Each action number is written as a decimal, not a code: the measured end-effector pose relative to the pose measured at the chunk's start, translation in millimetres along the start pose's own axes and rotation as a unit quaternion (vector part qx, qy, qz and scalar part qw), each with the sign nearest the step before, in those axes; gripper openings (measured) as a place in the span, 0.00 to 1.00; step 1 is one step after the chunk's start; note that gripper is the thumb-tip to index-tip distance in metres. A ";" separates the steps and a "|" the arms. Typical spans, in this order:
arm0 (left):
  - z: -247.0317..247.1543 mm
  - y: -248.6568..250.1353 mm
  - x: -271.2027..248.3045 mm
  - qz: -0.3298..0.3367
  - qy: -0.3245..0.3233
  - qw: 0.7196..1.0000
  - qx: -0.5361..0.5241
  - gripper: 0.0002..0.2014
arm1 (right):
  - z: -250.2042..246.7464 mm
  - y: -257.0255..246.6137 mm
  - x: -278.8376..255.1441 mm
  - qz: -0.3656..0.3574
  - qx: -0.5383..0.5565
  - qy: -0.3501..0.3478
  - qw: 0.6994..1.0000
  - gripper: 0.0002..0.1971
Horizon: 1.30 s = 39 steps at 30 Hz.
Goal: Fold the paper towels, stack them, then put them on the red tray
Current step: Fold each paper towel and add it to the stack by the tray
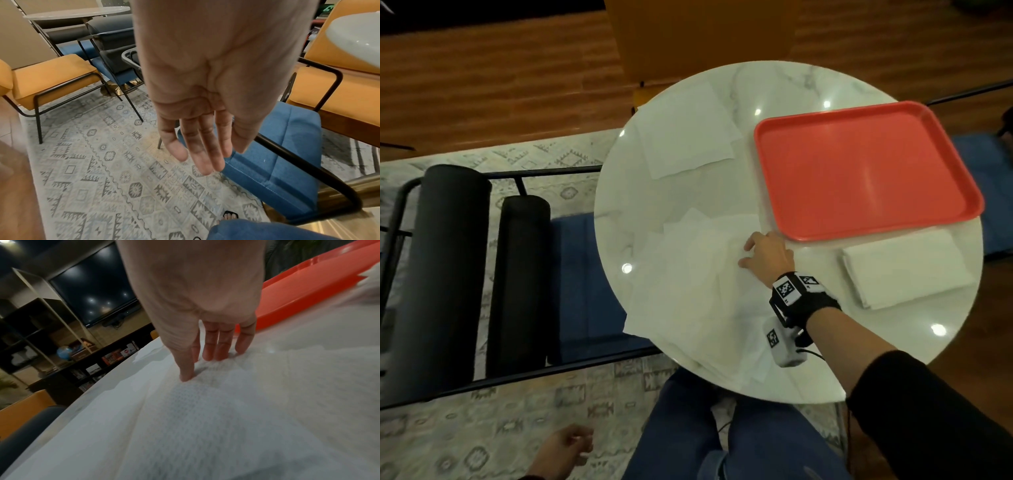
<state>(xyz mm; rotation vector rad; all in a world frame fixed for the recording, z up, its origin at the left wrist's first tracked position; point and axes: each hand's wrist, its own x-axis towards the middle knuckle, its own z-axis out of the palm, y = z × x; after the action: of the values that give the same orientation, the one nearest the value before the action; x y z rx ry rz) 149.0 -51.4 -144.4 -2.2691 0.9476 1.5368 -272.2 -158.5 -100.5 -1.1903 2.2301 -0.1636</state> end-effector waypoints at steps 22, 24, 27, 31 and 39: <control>-42.0 66.2 3.3 0.292 0.088 0.944 0.123 0.06 | -11.3 -1.6 -7.8 0.033 0.096 0.117 0.988 0.04; -41.2 113.6 -18.1 0.387 0.115 0.908 0.108 0.06 | -10.5 0.6 -11.4 0.023 0.111 0.136 0.984 0.03; -20.5 184.0 -34.9 0.475 0.112 0.869 0.075 0.07 | -8.0 3.8 -17.1 0.003 0.142 0.158 0.977 0.02; 24.7 252.7 -33.2 0.505 0.038 0.853 0.124 0.21 | -5.3 9.2 -21.7 -0.013 0.181 0.172 0.968 0.04; 52.1 285.9 -28.1 0.432 0.019 0.890 0.146 0.35 | -18.8 17.9 -42.0 -0.039 0.309 0.169 0.935 0.03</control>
<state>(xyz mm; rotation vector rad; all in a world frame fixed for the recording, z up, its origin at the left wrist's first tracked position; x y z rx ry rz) -76.5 -230.7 -97.0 -1.7203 2.2272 1.4503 -277.9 -117.9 -73.1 -0.9382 2.1504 -1.0861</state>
